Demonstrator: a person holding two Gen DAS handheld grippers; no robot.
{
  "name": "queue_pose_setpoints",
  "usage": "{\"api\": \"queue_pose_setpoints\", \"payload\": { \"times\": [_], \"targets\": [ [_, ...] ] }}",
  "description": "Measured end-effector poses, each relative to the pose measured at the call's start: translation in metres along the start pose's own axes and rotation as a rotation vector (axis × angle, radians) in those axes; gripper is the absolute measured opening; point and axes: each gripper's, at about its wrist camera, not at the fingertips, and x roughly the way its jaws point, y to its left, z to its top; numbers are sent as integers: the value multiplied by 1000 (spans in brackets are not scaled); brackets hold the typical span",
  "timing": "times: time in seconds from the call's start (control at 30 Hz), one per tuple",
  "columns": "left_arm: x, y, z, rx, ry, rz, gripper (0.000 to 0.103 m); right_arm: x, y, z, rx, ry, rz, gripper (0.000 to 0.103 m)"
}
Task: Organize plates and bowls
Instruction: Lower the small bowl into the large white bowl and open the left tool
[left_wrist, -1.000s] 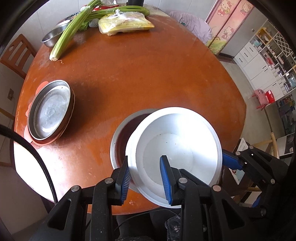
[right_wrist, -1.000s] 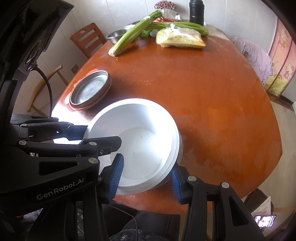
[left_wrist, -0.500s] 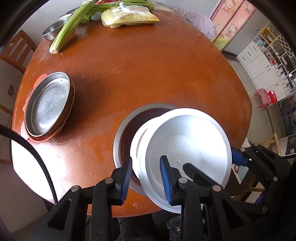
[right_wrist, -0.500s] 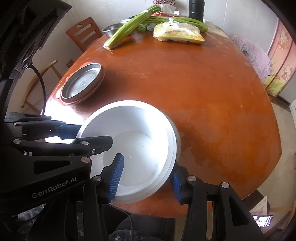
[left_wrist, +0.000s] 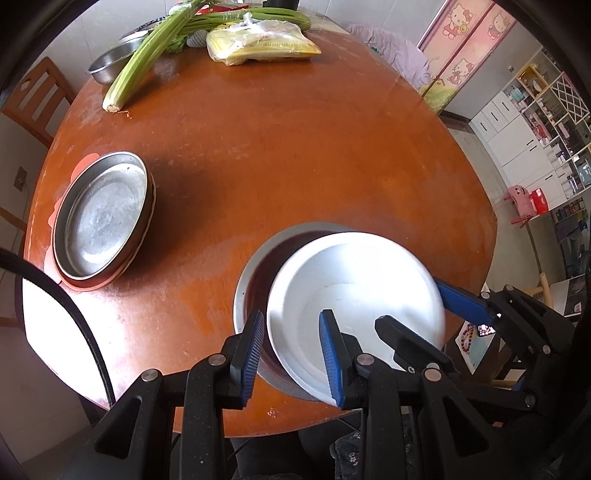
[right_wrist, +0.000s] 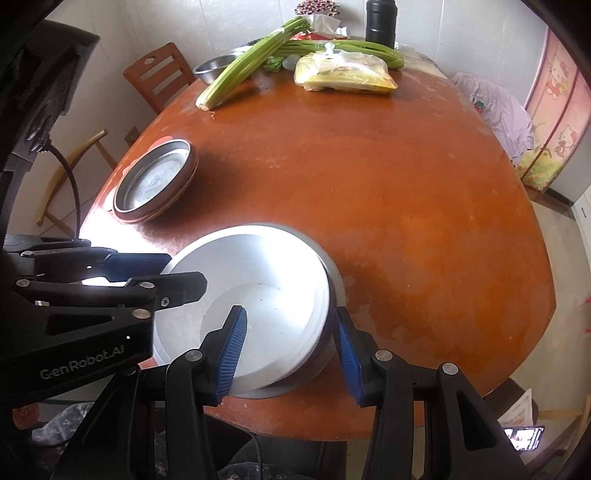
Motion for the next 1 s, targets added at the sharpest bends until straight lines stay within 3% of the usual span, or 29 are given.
{"api": "queue_pose_setpoints", "payload": {
  "times": [0.33, 0.5, 1.0],
  "targets": [
    [-10, 5, 0, -20, -25, -9, 34, -6, -1, 3, 6, -17, -3, 52],
    [-16, 5, 1, -19, -39, -8, 44, -12, -3, 5, 16, -28, 1, 54],
    [-26, 16, -2, -59, -64, 11, 51, -28, -11, 7, 36, -81, -4, 68]
  ]
}}
